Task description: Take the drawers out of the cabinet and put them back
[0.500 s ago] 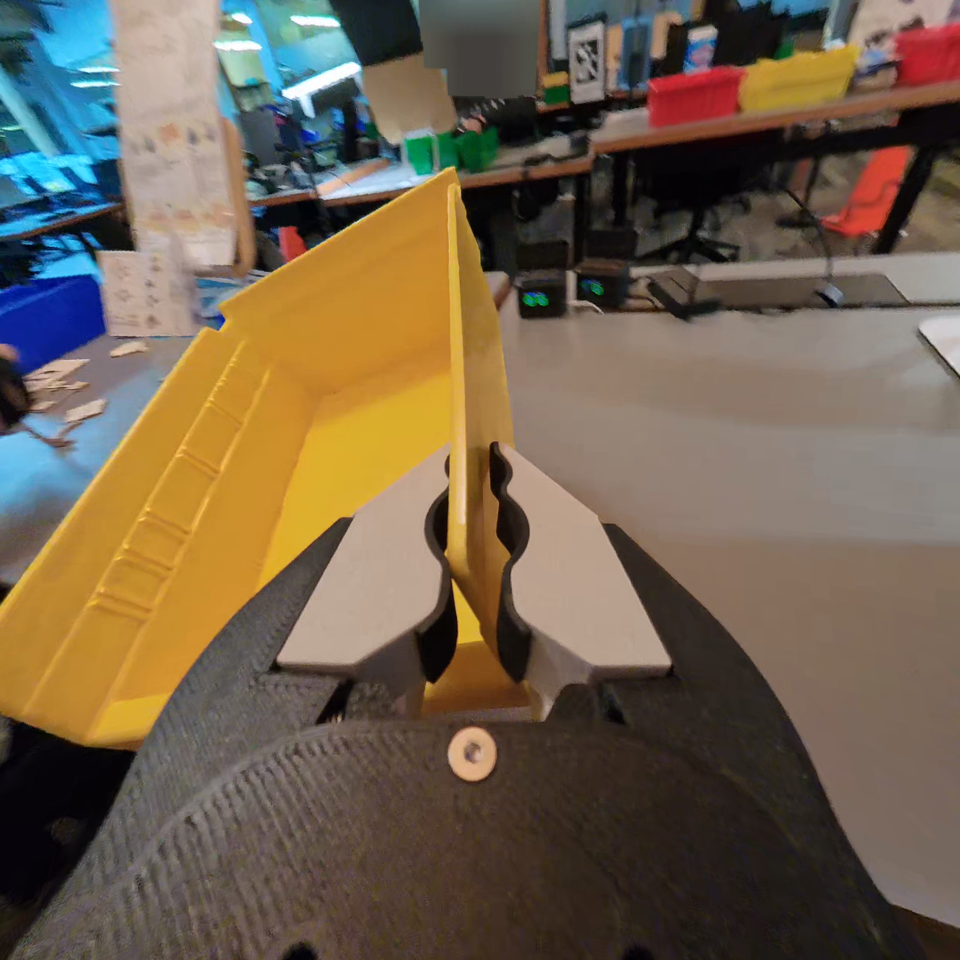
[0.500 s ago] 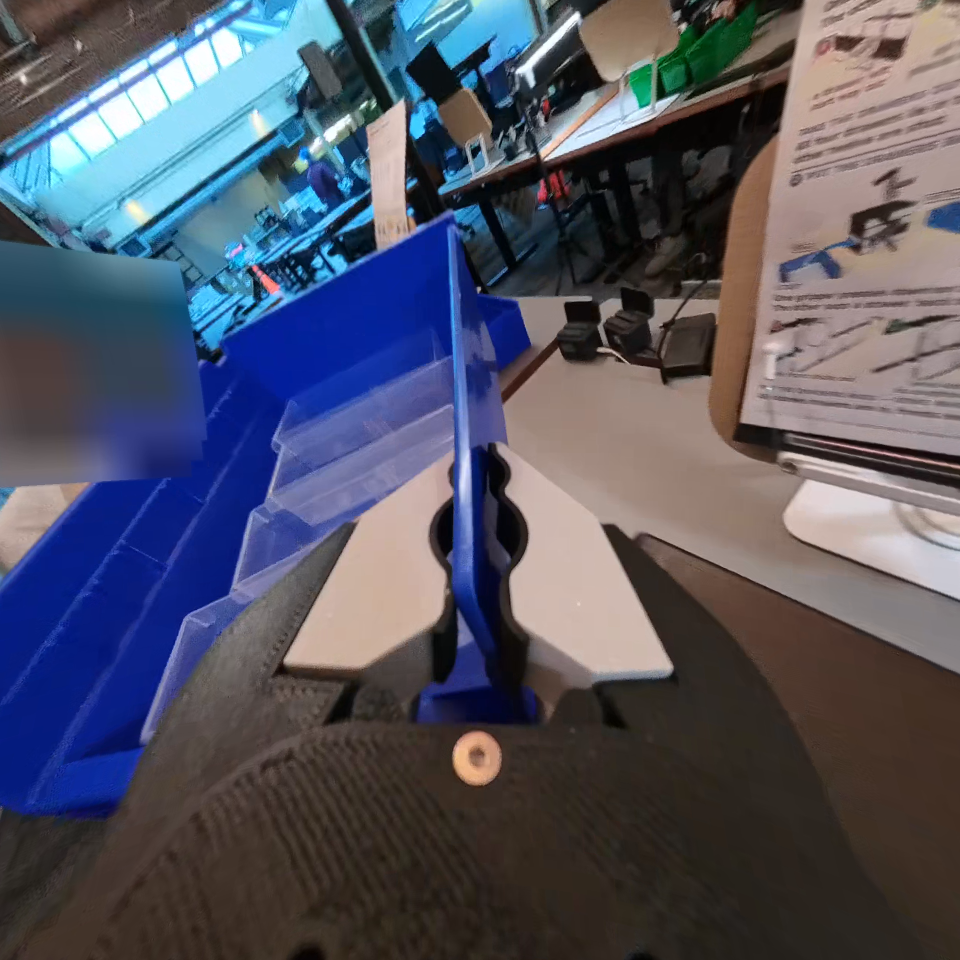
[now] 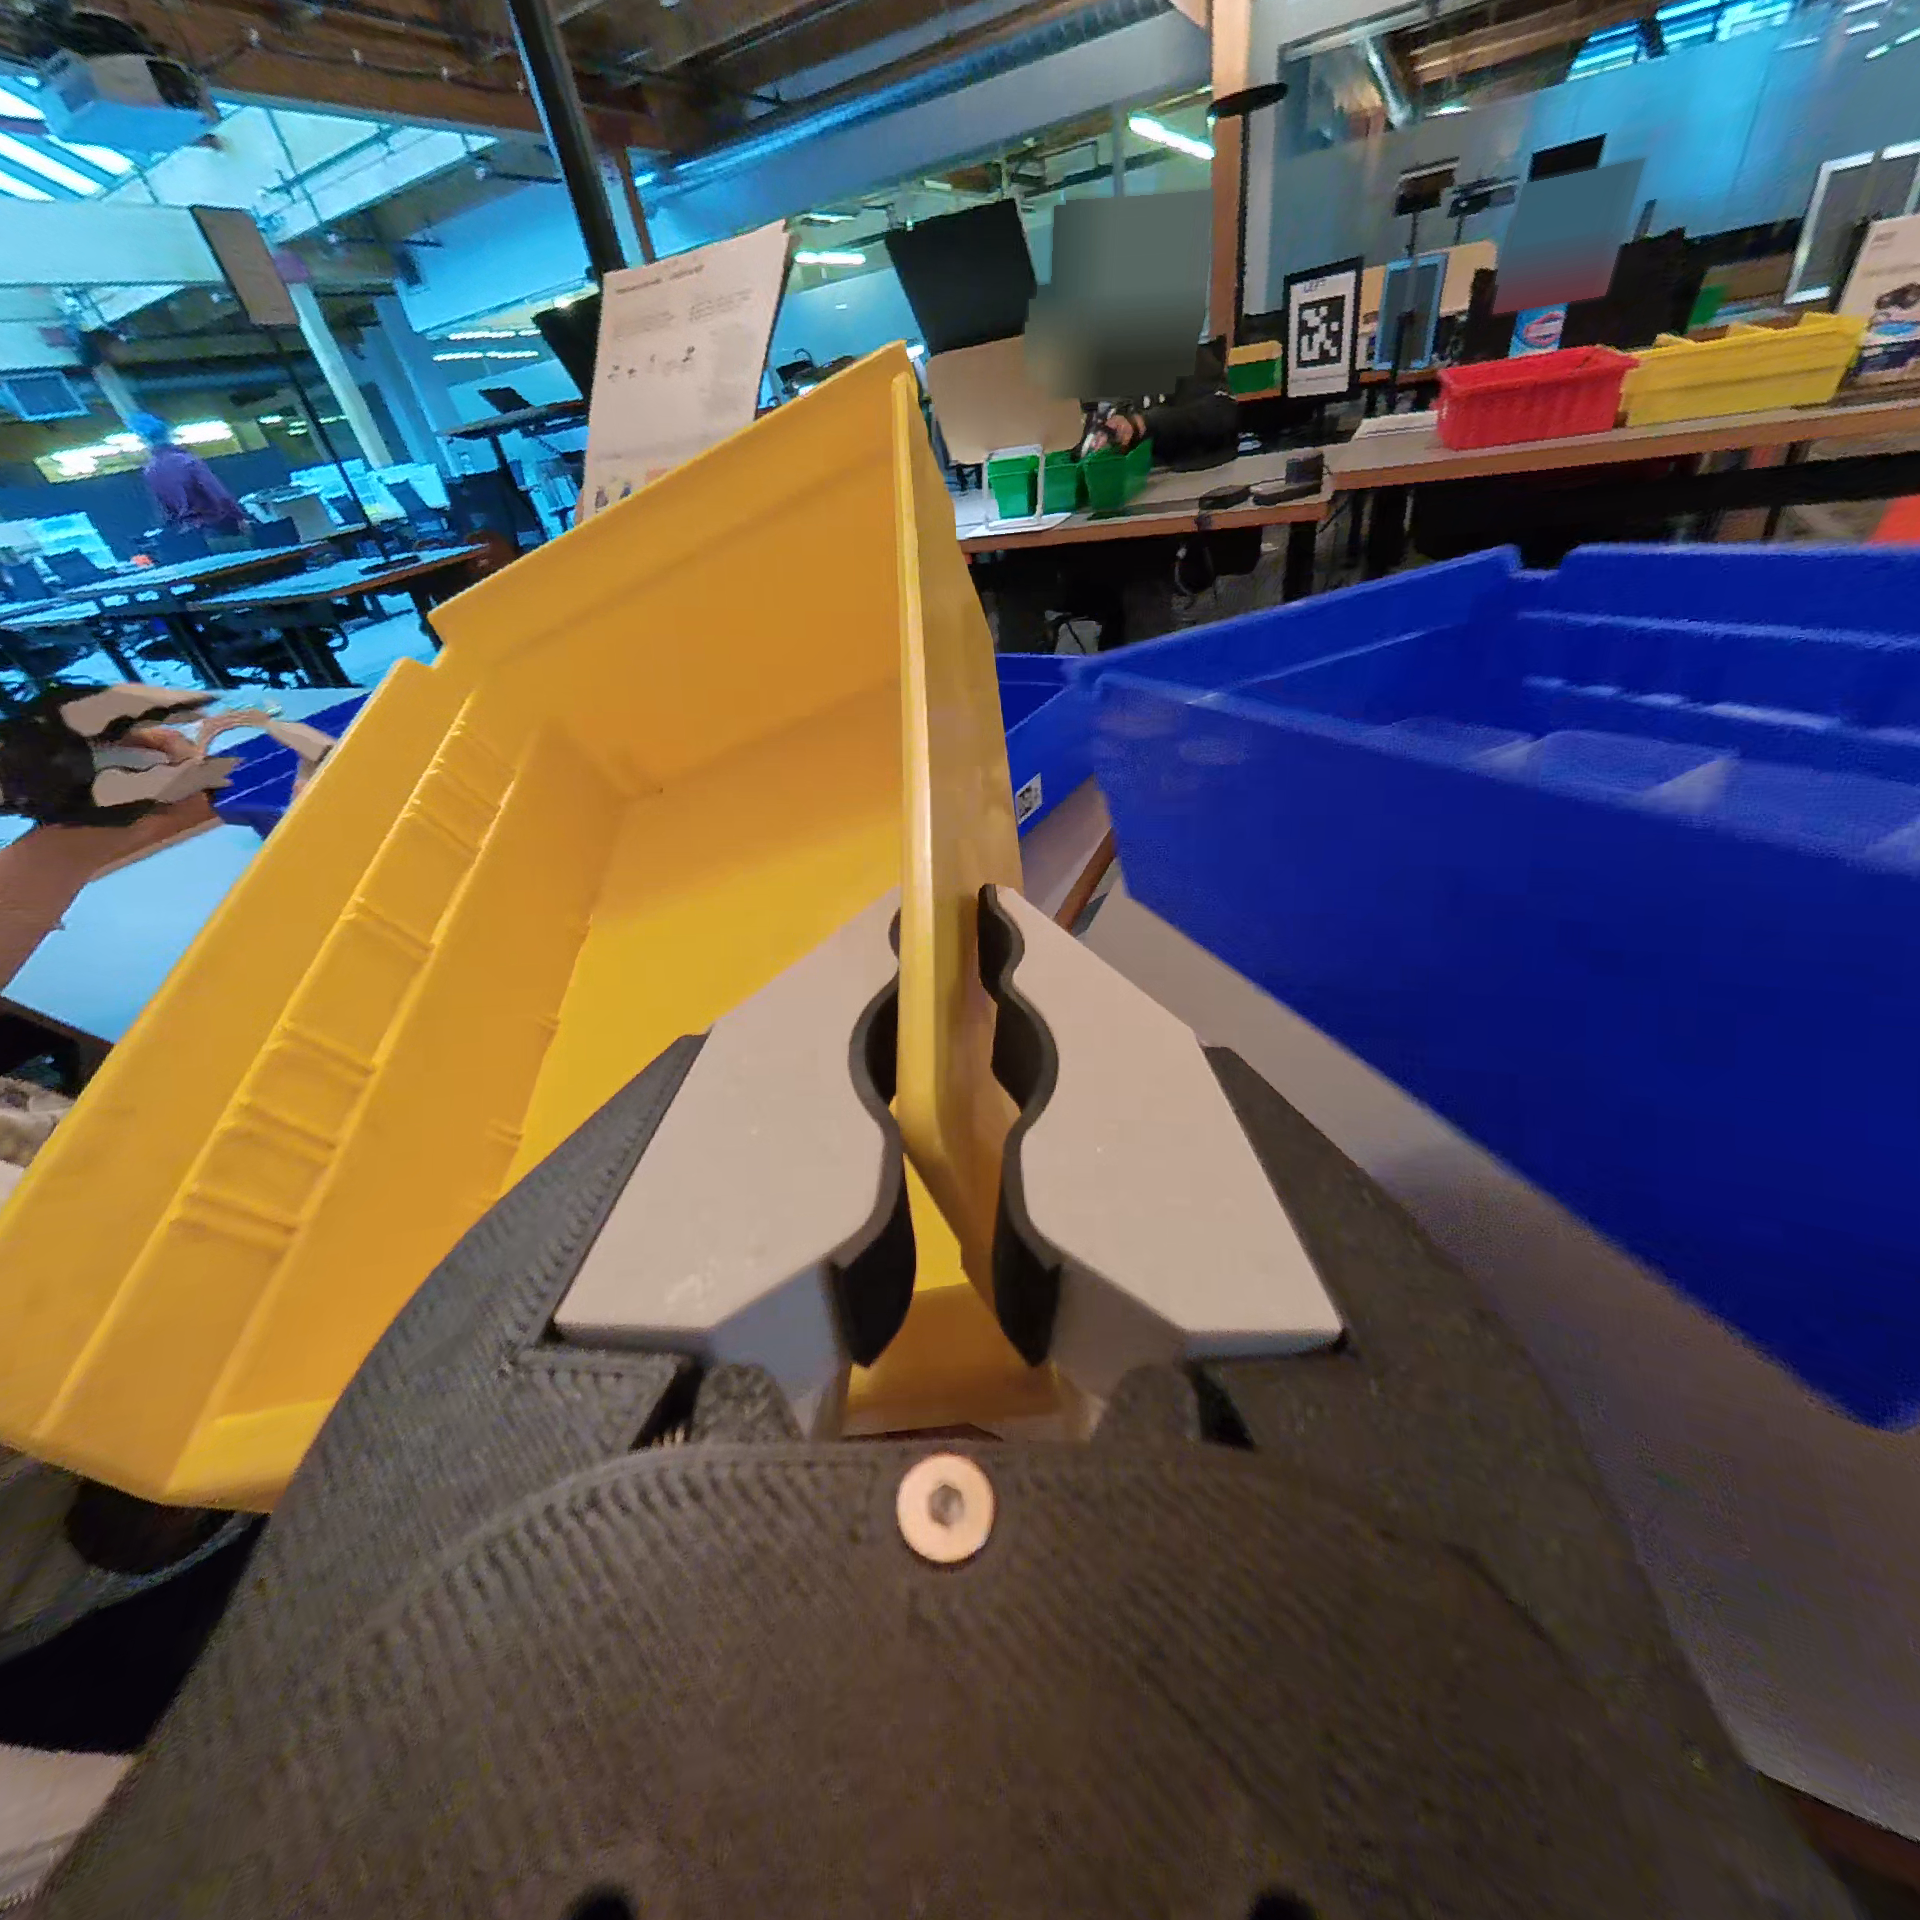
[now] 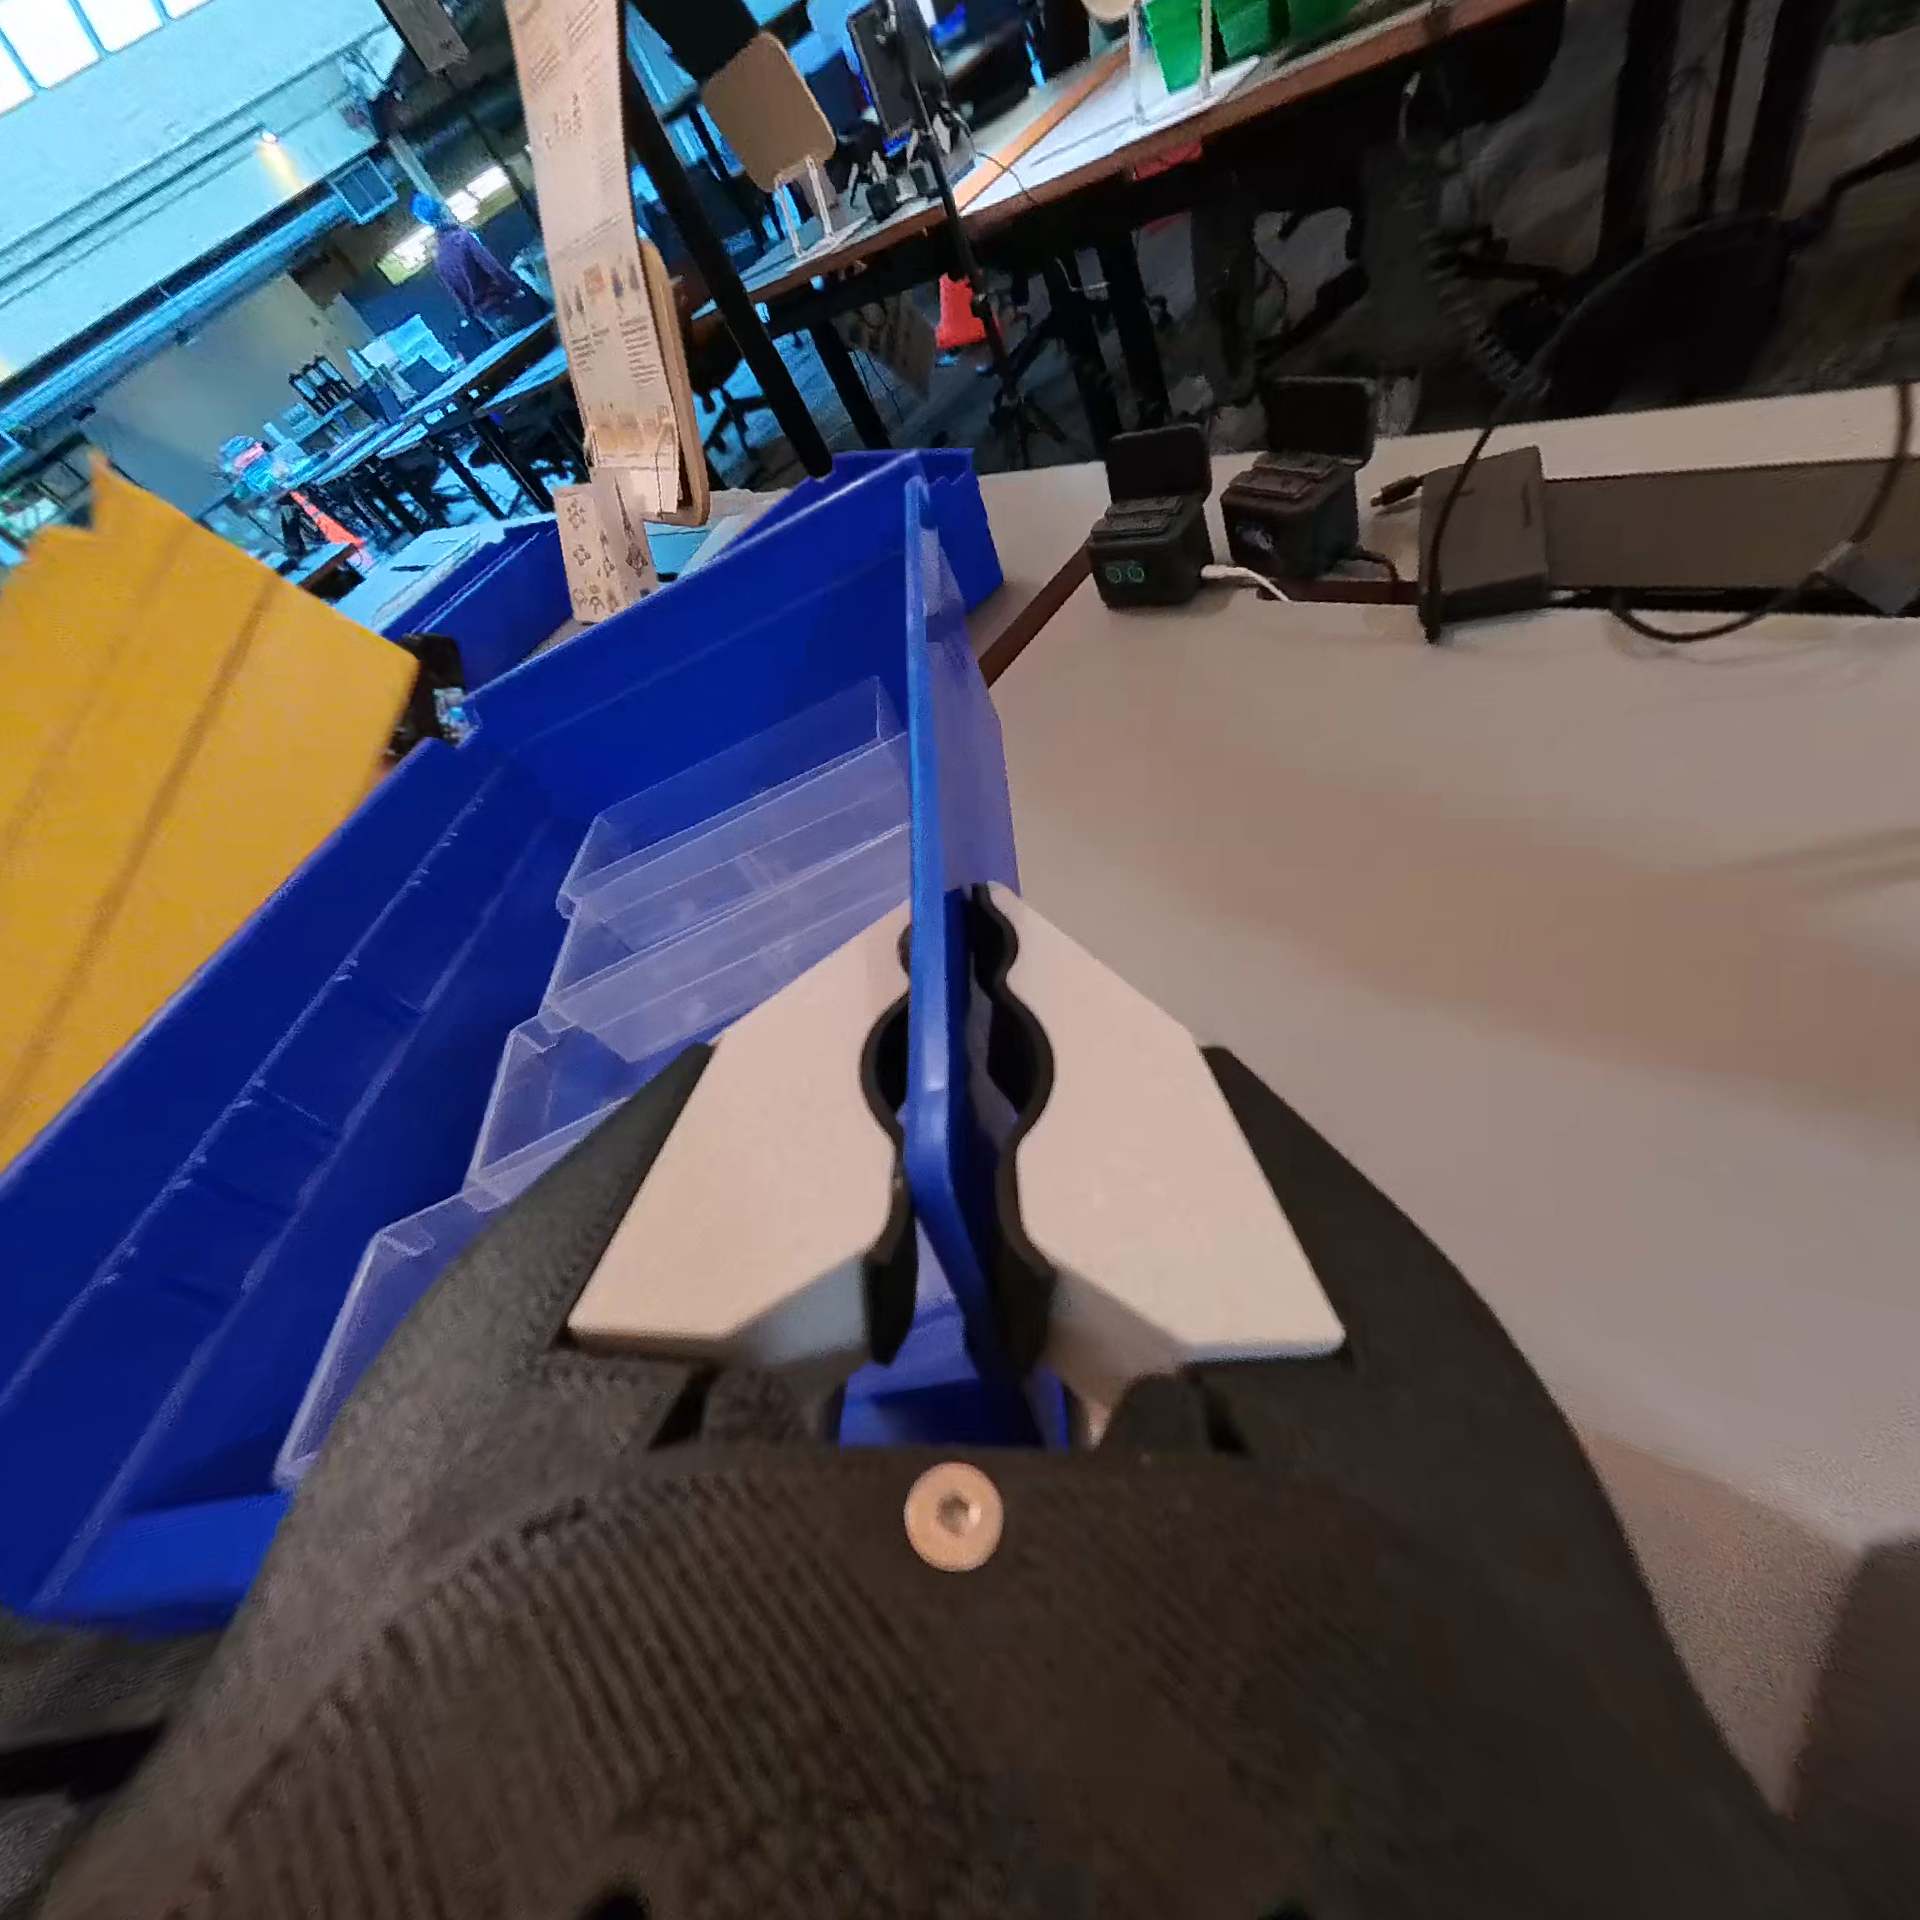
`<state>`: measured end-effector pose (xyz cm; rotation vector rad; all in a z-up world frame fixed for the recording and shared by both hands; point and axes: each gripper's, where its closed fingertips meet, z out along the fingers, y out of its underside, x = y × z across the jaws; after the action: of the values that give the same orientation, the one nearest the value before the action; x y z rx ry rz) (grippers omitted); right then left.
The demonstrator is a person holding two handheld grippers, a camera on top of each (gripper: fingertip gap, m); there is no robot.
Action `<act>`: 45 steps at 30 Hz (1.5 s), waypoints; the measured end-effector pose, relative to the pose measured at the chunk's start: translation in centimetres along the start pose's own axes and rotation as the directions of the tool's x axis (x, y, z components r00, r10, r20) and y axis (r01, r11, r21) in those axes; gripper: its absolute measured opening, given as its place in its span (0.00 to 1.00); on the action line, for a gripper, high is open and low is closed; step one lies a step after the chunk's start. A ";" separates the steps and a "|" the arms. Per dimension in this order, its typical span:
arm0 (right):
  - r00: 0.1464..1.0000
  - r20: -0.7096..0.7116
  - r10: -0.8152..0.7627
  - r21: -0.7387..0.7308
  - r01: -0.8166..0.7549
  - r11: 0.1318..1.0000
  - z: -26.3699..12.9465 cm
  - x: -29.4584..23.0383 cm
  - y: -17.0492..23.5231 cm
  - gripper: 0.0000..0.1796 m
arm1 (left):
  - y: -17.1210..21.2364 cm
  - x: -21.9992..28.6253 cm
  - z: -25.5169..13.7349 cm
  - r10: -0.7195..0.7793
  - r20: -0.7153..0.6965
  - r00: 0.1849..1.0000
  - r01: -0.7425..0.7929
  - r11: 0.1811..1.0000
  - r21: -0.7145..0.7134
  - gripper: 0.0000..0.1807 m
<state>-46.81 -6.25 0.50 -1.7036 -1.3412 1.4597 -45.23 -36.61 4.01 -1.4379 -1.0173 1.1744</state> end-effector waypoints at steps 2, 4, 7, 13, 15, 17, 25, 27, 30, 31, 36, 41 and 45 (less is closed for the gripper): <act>0.999 0.005 -0.036 0.022 0.036 0.999 2.4 1.0 1.6 0.02 | -0.3 0.8 0.0 0.008 -0.021 1.000 -0.008 1.000 0.008 0.01; 1.000 -0.001 -0.016 0.014 0.016 1.000 4.4 2.2 3.6 0.02 | -0.6 1.6 0.0 0.017 -0.037 0.999 -0.017 1.000 0.013 0.01; 0.999 -0.035 0.026 -0.007 -0.026 1.000 6.6 3.9 6.3 0.02 | -0.6 2.5 0.3 0.039 -0.048 0.998 -0.038 0.999 0.010 0.01; 0.989 -0.143 0.040 0.048 -0.034 0.998 9.0 5.9 9.5 0.02 | -0.1 3.8 1.3 0.064 -0.060 0.996 -0.063 0.998 0.020 0.01; 0.981 -0.183 0.072 0.110 -0.052 0.993 9.1 5.9 10.4 0.02 | 0.3 4.2 1.7 0.067 -0.066 0.996 -0.066 0.998 0.010 0.01; 0.968 -0.239 0.080 0.152 -0.044 0.987 9.1 5.4 11.7 0.04 | 0.7 4.5 2.0 0.070 -0.071 0.995 -0.070 0.998 0.000 0.01; 0.979 -0.133 0.152 0.058 -0.145 0.988 10.1 -2.1 16.3 0.32 | 0.1 5.4 1.6 0.071 -0.095 0.993 -0.069 0.997 0.015 0.01; 0.991 -0.121 0.062 -0.008 -0.063 0.998 9.8 -2.9 16.9 0.33 | -0.6 5.7 1.2 0.074 -0.101 0.992 -0.071 0.997 0.034 0.01; 0.998 -0.052 0.027 -0.049 -0.030 0.998 7.8 -3.8 16.4 0.37 | -1.7 6.5 0.5 0.083 -0.119 0.989 -0.076 0.995 0.061 0.01; 1.000 -0.014 0.010 -0.029 -0.011 1.000 6.4 -4.3 15.5 0.38 | -2.1 6.9 0.2 0.086 -0.129 0.988 -0.077 0.995 0.070 0.01; 0.965 0.224 -0.138 0.105 0.117 0.988 -5.2 -8.4 10.0 0.38 | -4.6 11.2 -2.1 0.158 -0.241 0.958 -0.129 0.983 0.130 0.01; 0.904 0.345 -0.253 0.240 0.176 0.955 -21.2 -8.3 4.8 0.41 | -8.6 18.5 -7.4 0.226 -0.403 0.887 -0.135 0.961 0.241 0.00; 0.910 0.122 -0.395 0.355 0.332 0.874 -32.3 -1.7 1.8 0.40 | -11.9 26.5 -14.4 0.307 -0.543 0.781 -0.131 0.932 0.338 0.01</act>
<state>-15.86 -1.77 8.76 -1.0518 -1.3385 1.5423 -26.49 -11.39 12.22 -1.5704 -0.2330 0.8879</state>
